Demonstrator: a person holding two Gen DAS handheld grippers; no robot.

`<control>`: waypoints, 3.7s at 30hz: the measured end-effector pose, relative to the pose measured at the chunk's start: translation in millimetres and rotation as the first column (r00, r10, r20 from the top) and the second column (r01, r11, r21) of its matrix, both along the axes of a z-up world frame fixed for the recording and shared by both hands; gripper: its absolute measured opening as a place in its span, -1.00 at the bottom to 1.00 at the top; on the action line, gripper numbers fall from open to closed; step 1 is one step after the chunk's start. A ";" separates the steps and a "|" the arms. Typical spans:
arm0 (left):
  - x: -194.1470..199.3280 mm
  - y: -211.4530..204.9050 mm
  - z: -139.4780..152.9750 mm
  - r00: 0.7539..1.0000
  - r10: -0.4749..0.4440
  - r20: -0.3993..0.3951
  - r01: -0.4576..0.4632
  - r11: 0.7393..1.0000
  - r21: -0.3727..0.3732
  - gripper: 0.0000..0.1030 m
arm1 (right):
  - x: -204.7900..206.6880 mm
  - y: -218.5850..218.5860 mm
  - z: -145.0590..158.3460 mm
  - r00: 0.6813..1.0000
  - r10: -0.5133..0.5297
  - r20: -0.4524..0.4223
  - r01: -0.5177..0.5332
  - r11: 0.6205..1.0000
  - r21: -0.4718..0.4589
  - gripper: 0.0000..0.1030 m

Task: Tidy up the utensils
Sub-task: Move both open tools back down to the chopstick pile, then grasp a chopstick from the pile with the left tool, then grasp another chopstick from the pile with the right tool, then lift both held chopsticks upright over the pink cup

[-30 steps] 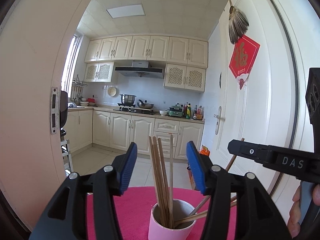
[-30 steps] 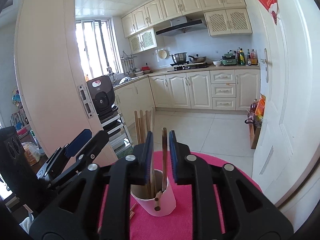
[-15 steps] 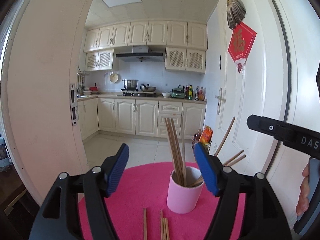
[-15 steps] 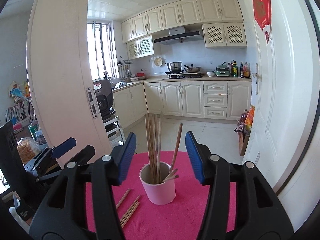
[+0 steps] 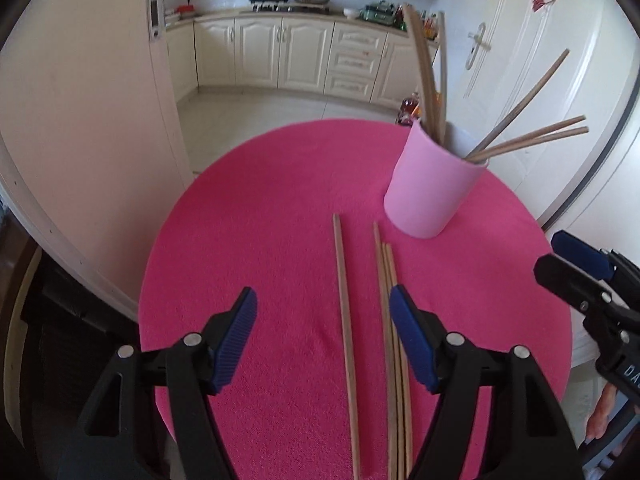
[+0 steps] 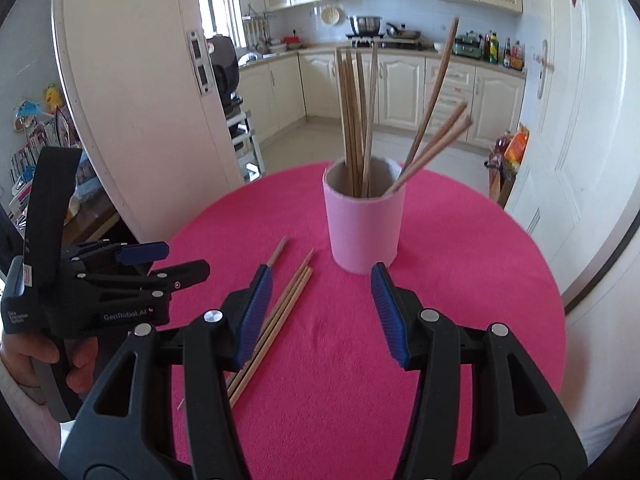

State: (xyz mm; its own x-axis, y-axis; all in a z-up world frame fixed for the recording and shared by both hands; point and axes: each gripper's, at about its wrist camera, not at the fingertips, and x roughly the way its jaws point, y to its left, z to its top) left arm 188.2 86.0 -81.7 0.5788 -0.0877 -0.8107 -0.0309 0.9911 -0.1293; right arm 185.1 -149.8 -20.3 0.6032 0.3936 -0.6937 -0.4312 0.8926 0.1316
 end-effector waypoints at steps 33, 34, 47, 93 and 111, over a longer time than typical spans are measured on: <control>27.9 -15.6 -54.2 0.986 -0.003 -0.167 -0.003 0.999 -0.038 -0.89 | 43.4 46.0 -76.2 0.915 0.049 -0.402 -0.054 0.999 -0.003 -0.39; 23.4 -12.9 -52.9 0.986 -0.003 -0.164 -0.003 0.999 -0.036 -0.89 | 43.0 47.3 -76.9 0.915 0.041 -0.401 -0.050 0.999 -0.011 -0.39; -3.7 3.9 -52.8 0.987 0.012 -0.161 -0.020 0.999 -0.045 -0.89 | 37.2 69.2 -80.4 0.931 0.010 -0.365 -0.061 0.990 -0.129 -0.39; -31.0 -47.6 37.7 0.927 0.018 0.374 -0.016 1.000 -0.010 -0.89 | 0.7 -16.2 3.0 0.994 0.111 -0.008 -0.109 0.985 0.131 -0.88; -0.1 -103.1 99.8 0.715 -0.006 0.699 -0.025 0.999 0.034 -0.89 | 8.4 -61.8 89.3 0.942 0.003 0.336 -0.112 0.946 0.304 -0.88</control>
